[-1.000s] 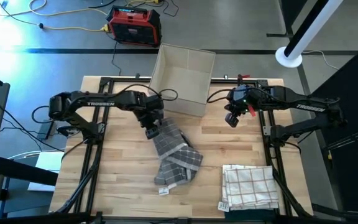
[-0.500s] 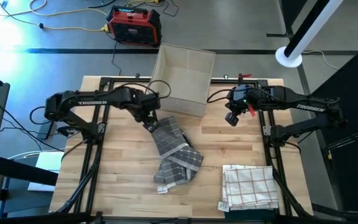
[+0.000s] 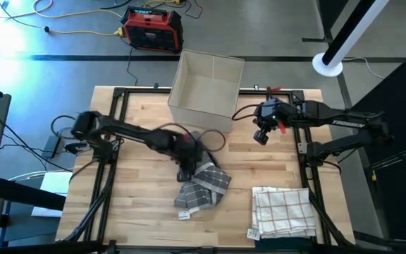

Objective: Fold towel
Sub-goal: Fold the gray patterned towel

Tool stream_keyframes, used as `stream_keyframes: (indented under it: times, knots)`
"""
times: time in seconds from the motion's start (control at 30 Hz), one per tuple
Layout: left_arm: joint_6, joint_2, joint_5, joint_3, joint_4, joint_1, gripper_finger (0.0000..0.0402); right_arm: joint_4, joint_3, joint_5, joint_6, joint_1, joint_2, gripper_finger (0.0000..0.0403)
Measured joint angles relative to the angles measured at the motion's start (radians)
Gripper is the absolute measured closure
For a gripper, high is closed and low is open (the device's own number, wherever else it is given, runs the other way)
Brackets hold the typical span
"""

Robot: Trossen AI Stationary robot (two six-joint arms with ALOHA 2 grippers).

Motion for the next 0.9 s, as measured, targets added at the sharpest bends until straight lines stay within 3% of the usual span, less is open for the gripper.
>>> stream_keyframes:
  times: [0.17,0.4,0.6,0.73,0.9]
  knots:
    - [-0.060,0.053,0.010,-0.001,-0.012,0.011,0.0261,0.026,-0.118,-0.054,0.124,0.000,0.000,0.0401]
    - [-0.054,-0.021,0.015,0.084,-0.145,0.048,0.0392,0.052,-0.242,-0.158,0.238,0.000,0.000,0.0401]
    - [0.042,-0.159,0.081,0.249,-0.199,0.079,0.0388,0.166,-0.262,-0.195,0.237,0.000,0.000,0.0401]
    - [0.046,-0.263,0.136,0.344,-0.185,0.106,0.0400,0.324,-0.260,-0.283,0.188,0.000,-0.001,0.0401]
    - [0.034,-0.382,0.078,0.375,-0.131,0.137,0.0400,0.553,-0.241,-0.436,0.106,0.013,-0.001,0.0401]
